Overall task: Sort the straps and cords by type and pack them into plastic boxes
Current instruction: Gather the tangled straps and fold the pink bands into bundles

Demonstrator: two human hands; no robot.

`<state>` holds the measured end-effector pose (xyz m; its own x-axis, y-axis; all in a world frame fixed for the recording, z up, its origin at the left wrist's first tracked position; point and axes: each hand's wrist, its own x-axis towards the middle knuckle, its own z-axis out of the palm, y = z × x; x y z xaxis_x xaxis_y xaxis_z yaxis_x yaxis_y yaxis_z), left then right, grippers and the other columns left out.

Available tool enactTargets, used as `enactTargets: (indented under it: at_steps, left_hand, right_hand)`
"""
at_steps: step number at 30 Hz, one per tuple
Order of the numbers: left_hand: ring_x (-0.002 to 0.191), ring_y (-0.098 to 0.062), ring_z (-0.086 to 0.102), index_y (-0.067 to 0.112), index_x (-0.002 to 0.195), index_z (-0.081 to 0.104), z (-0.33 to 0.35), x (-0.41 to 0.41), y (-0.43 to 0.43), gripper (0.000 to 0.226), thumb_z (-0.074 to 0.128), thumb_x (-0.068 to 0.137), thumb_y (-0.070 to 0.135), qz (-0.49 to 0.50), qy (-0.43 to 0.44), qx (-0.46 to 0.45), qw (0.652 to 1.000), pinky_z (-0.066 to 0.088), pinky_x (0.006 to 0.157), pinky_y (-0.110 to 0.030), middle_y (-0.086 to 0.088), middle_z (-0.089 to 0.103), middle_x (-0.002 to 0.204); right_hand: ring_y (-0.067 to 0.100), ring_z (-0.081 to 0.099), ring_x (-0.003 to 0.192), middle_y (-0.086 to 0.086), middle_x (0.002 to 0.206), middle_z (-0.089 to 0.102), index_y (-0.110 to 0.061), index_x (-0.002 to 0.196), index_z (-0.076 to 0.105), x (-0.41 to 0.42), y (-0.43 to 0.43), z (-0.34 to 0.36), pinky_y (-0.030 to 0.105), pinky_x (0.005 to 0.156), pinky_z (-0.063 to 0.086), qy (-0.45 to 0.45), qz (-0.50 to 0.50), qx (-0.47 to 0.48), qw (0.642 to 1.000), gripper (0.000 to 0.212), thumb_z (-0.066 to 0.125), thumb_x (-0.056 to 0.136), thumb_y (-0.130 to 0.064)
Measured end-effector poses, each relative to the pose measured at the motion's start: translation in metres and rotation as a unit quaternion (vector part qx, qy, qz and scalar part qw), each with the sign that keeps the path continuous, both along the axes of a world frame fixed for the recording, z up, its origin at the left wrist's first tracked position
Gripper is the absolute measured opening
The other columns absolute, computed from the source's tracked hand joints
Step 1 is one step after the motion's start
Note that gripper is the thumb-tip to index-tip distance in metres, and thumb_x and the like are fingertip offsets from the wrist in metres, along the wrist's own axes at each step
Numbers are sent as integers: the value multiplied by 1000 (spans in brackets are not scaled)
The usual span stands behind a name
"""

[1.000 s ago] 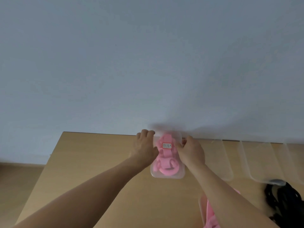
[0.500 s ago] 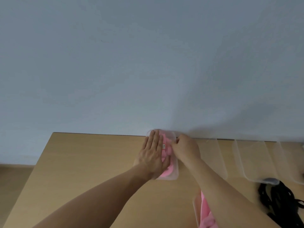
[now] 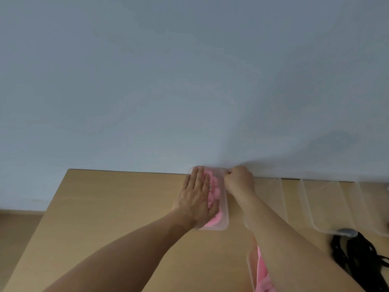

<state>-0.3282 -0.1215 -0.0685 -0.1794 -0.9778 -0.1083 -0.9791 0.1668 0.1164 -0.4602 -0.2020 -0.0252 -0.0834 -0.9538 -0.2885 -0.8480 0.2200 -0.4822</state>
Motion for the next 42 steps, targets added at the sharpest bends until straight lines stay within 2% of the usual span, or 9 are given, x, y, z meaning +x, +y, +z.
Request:
enactTargets:
  at_steps: [4, 6, 13, 19, 22, 24, 27, 39, 42]
  left_hand:
    - [150, -30, -18, 3, 154, 1, -1, -1, -1, 88, -6, 87, 60, 6, 13, 4, 1000, -14, 121, -43, -18, -10, 163]
    - [150, -29, -15, 4, 154, 3, -1, -2, -2, 89, -7, 87, 60, 11, 16, -2, 1000, -13, 121, -42, -18, -7, 163]
    - [151, -30, -14, 4, 155, 2, 2, -2, 0, 91, -7, 84, 60, 10, 10, 0, 1000, -17, 117, -40, -18, -8, 163]
    - [151, -30, -13, 3, 155, 3, 1, -1, 1, 79, 10, 96, 55, 10, 11, -1, 1000, -15, 118, -41, -19, -8, 163]
    - [151, -31, -12, 2, 155, 3, 2, -1, 1, 85, 3, 91, 58, 7, -4, 0, 1000, -12, 120, -42, -19, -7, 163]
    - [151, -31, -11, 3, 155, 5, 3, 0, 0, 90, -3, 85, 60, 8, -6, 4, 1000, -10, 120, -42, -18, -5, 164]
    - [152, -30, -6, 4, 155, 9, 3, -1, -1, 95, -8, 82, 61, 9, -9, 4, 1000, -7, 121, -42, -18, 2, 164]
    - [151, -28, -14, 5, 155, -1, 2, 0, 1, 79, 7, 97, 57, 10, -24, 12, 1000, -8, 123, -41, -17, -7, 164]
    - [150, -24, -18, 8, 156, -2, 7, 0, -1, 73, 4, 99, 53, 16, -6, 23, 1000, -14, 121, -36, -14, -10, 164]
  right_hand:
    - [32, 56, 72, 8, 65, 61, -15, 58, 58, -9, 38, -2, 26, 48, 28, -5, 8, 12, 1000, 28, 54, 85, -12]
    - [28, 48, 66, 11, 66, 61, -17, 51, 42, -9, 47, -2, 27, 45, 21, -13, -10, 2, 1000, 36, 55, 85, -11]
    - [30, 59, 73, 12, 76, 68, -7, 74, 68, -18, 76, 4, 31, 55, 32, -11, 25, 13, 1000, 21, 55, 89, -15]
    - [29, 59, 72, 10, 75, 65, -4, 83, 68, -17, 95, 1, 32, 56, 33, -28, 15, 4, 1000, 24, 51, 95, -15]
    - [30, 67, 74, 12, 80, 69, -6, 84, 66, -23, 107, 1, 36, 63, 53, -40, 40, 40, 998, 20, 50, 93, -12]
    - [32, 69, 71, 14, 79, 69, -3, 83, 65, -26, 122, -2, 47, 67, 56, -76, 27, 56, 995, 18, 52, 92, -12]
    - [25, 69, 56, 16, 73, 71, -1, 82, 65, -29, 123, -2, 46, 58, 58, -144, -34, 73, 986, 17, 54, 93, -9]
    - [24, 70, 63, 5, 63, 67, -20, 63, 51, -37, 113, 5, 35, 60, 55, -98, 73, 107, 987, 30, 75, 79, -28]
    - [29, 62, 68, 1, 65, 56, -20, 63, 46, -35, 95, 8, 27, 49, 36, -26, 125, 46, 991, 35, 67, 86, -36]
